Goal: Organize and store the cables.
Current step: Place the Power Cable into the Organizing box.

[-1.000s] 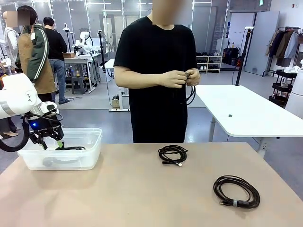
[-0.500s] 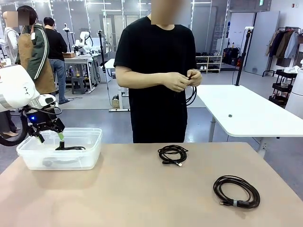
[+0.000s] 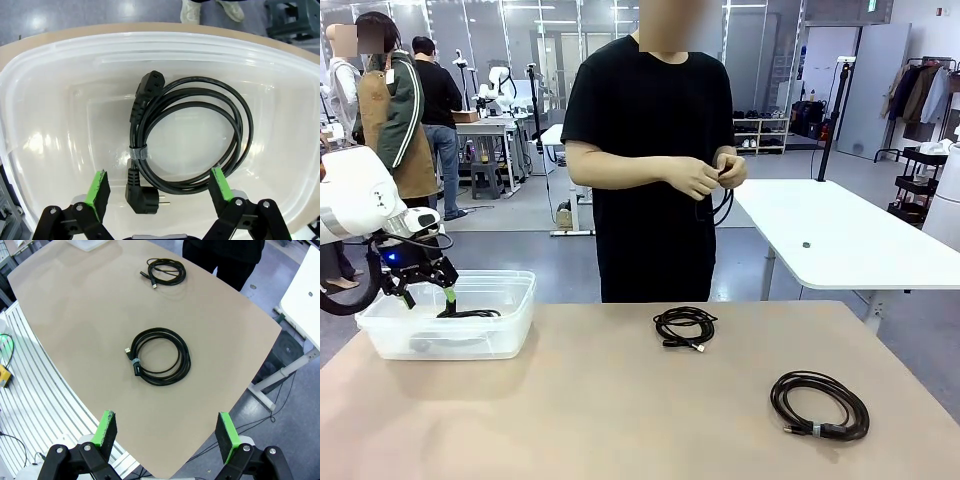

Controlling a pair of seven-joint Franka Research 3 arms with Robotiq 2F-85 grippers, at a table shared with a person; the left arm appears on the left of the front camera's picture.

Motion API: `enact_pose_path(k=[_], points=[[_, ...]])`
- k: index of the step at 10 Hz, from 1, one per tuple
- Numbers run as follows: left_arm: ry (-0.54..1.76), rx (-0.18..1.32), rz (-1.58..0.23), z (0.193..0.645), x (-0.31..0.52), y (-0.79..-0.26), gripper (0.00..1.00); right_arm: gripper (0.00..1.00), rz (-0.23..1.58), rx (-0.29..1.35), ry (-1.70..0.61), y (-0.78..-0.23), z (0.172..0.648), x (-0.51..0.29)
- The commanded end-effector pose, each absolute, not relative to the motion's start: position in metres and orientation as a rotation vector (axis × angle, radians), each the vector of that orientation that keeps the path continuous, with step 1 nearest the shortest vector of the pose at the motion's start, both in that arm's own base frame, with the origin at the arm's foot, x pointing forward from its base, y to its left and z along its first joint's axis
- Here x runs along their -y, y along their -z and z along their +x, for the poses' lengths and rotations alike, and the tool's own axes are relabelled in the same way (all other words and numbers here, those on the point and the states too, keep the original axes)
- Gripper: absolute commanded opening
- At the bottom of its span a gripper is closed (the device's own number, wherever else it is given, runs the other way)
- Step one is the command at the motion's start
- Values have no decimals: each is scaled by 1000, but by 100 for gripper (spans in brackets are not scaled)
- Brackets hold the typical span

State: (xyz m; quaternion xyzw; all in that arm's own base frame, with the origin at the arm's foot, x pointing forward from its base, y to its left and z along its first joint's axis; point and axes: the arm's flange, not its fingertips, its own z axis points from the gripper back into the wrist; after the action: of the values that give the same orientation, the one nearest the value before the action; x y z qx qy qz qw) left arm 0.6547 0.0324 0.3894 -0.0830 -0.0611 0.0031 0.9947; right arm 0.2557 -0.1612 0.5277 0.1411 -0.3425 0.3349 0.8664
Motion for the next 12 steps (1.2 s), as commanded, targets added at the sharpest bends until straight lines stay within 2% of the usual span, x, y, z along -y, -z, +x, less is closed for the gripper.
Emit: enact_pose_path(k=[1,6,9,12], points=[[-8,125,-167,655,-33,-390,100,100,290,728,-706,-529,256,162],[-6,123,-166,655,-32,-390,100,100,290,728,-706,-529,256,162],[141,310,-244,598,-42,-453,100,100,290,728,-706,-529,256,162],[325,490,-322,512,-40,-472,100,100,290,728,-706,-529,256,162]])
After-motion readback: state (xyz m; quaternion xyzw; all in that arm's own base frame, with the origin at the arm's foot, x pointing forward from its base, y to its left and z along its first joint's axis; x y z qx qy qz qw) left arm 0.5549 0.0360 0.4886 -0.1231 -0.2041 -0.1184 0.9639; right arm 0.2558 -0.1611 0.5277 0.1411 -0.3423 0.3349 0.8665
